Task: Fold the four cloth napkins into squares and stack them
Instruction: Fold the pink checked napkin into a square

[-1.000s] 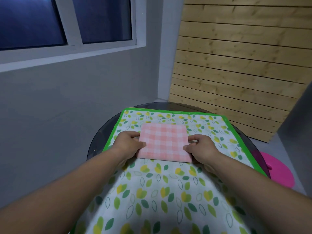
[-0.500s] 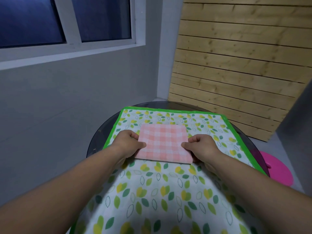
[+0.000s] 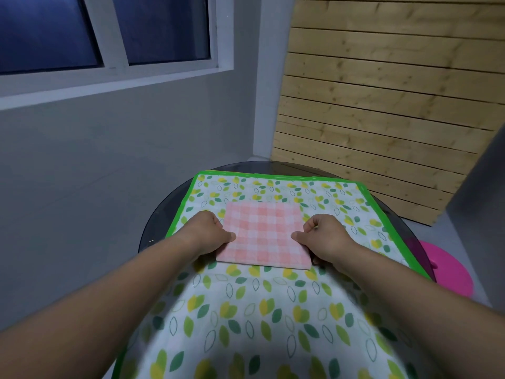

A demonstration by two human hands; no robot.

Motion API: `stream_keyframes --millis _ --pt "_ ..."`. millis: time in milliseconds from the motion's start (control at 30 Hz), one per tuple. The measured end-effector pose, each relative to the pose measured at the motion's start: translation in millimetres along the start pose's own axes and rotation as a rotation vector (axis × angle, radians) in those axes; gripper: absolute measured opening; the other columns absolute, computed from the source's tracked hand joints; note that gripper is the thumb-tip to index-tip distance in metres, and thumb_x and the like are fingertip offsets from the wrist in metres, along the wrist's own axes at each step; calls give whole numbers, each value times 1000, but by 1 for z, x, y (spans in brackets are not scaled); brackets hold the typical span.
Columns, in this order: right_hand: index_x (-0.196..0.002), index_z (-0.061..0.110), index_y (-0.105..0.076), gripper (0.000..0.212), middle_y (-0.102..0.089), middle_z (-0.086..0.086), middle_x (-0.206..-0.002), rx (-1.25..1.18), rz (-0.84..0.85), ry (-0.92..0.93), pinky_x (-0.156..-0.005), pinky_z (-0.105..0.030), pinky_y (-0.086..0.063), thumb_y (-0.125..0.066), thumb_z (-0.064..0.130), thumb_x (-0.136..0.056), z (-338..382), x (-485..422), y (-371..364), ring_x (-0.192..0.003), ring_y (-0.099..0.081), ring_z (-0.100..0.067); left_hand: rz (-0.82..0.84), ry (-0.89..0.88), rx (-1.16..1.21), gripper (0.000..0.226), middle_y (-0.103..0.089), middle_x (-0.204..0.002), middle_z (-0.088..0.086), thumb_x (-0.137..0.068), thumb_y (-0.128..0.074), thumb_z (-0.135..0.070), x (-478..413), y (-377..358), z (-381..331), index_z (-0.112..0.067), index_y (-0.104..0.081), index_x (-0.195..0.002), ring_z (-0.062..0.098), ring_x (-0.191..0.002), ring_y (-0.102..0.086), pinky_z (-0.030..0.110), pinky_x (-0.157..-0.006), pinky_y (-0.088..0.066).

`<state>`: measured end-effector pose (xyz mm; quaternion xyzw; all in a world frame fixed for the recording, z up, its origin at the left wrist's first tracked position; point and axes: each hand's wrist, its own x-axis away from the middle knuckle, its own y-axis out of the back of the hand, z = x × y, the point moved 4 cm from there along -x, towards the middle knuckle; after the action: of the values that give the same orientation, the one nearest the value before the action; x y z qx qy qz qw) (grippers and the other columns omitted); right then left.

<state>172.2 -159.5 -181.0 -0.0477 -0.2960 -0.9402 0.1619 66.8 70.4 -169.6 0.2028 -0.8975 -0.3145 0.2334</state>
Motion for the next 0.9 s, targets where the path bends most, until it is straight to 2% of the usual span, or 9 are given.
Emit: stream_keyframes --millis 100,300,367,467,533,600,633,733,900 --pt "-78 15 -47 29 -54 -3 -61 141 -22 73 -42 -24 -41 -73 23 -86 1 0 0 -38 -50 -18 -18 -49 -77 32 -57 -76 4 -86 -73 -32 0 0 0 -18 -46 -79 20 -65 -52 32 -62 -45" --pt "-78 16 -45 29 -51 1 -70 312 -19 138 -58 -30 -39 -67 29 -91 4 -2 -4 -61 -46 -17 -20 -21 -45 33 -65 -65 10 -85 -76 -34 -1 0 8 -17 -51 -72 23 -52 -59 34 -64 -54" --pt "-80 17 -45 27 -53 1 -74 359 -8 145 -62 -32 -41 -64 31 -93 4 -2 -6 -66 -48 -17 -21 -25 -164 35 -66 -70 6 -85 -74 -41 0 2 6 -15 -53 -76 21 -59 -60 35 -65 -54" --pt "-90 16 -46 23 -58 -2 -84 429 8 151 -70 -37 -48 -60 34 -95 8 -1 -7 -73 -54 -20 -181 -143 -597 46 -64 -96 1 -89 -58 -60 4 3 -12 -15 -55 -100 22 -90 -61 34 -69 -47" --pt "-97 15 -45 24 -60 -4 -89 474 25 155 -72 -39 -49 -58 35 -96 10 0 -8 -77 -57 -22 -262 -320 -706 54 -56 -129 9 -94 -44 -60 5 -6 -28 -15 -51 -124 30 -121 -51 40 -92 -46" --pt "-106 12 -43 27 -61 -6 -93 506 36 155 -71 -38 -49 -55 35 -97 12 1 -10 -81 -59 -23 -134 -494 -724 61 -27 -160 13 -99 -35 -56 0 -24 -36 -16 -40 -144 31 -148 -22 42 -118 -24" --pt "-112 11 -42 30 -61 -5 -93 518 40 154 -70 -38 -48 -54 35 -98 12 1 -11 -82 -59 -23 -48 -534 -741 64 -11 -166 12 -101 -30 -56 -4 -33 -36 -18 -30 -152 28 -153 -7 41 -123 -12" --pt "-123 10 -36 36 -60 -4 -91 559 40 178 -72 -38 -51 -51 32 -99 12 0 -12 -83 -60 -24 82 -487 -754 71 11 -167 7 -101 -20 -58 -21 -50 -22 -21 -3 -160 23 -153 12 38 -124 3" --pt "-129 12 -37 37 -58 -1 -91 810 49 216 -67 -36 -45 -42 35 -100 15 2 -14 -81 -56 -24 67 -490 -797 71 17 -165 4 -100 -11 -60 -28 -61 -12 -23 8 -158 21 -152 19 39 -124 7"
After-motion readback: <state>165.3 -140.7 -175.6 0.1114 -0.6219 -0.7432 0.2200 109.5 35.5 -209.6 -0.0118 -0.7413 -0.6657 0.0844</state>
